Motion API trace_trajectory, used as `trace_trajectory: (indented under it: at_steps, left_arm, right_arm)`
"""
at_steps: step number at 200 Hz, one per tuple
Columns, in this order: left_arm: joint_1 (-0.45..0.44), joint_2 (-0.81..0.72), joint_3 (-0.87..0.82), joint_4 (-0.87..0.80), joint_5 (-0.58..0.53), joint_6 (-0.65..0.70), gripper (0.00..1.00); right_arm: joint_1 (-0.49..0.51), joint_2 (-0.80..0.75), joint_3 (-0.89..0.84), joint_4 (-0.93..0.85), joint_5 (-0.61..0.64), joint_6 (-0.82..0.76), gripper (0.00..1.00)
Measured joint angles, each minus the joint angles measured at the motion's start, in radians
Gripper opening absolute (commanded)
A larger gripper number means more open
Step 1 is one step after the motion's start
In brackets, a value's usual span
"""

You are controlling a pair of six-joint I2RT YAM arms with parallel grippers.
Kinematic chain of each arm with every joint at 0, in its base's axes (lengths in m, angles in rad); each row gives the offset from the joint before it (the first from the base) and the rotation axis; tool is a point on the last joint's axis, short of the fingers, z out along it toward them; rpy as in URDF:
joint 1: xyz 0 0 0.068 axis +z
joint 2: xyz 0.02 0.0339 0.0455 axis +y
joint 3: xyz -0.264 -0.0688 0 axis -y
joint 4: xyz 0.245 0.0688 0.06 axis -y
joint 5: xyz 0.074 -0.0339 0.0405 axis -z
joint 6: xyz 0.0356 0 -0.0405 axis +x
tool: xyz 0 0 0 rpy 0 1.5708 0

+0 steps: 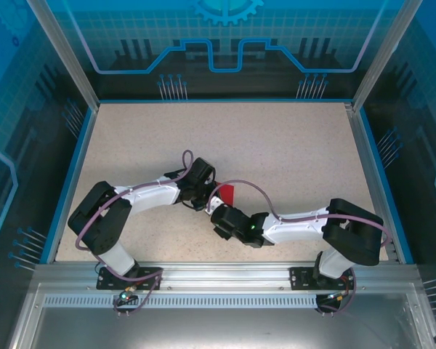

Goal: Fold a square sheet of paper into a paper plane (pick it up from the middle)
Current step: Fold the wing for the fifth time at the center of the table.

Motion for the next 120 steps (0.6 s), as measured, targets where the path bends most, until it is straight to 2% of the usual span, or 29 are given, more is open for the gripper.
trace_trajectory:
  at_steps: [71, 98, 106, 120]
  left_arm:
    - [0.000, 0.000, 0.000, 0.000, -0.001, -0.003, 0.10]
    - [0.000, 0.000, 0.000, -0.003, -0.008, -0.003, 0.12]
    - [0.000, -0.001, 0.000, -0.005, -0.009, -0.003, 0.17]
    - [0.000, -0.006, 0.000, -0.014, -0.017, -0.006, 0.33]
  right_arm:
    - [0.000, 0.000, 0.000, 0.003, 0.014, 0.015, 0.05]
    - [0.000, 0.000, 0.000, 0.003, 0.013, 0.017, 0.03]
    - [0.000, 0.000, 0.000, 0.004, 0.013, 0.019, 0.02]
    - [0.000, 0.001, 0.000, 0.011, 0.010, 0.024, 0.01]
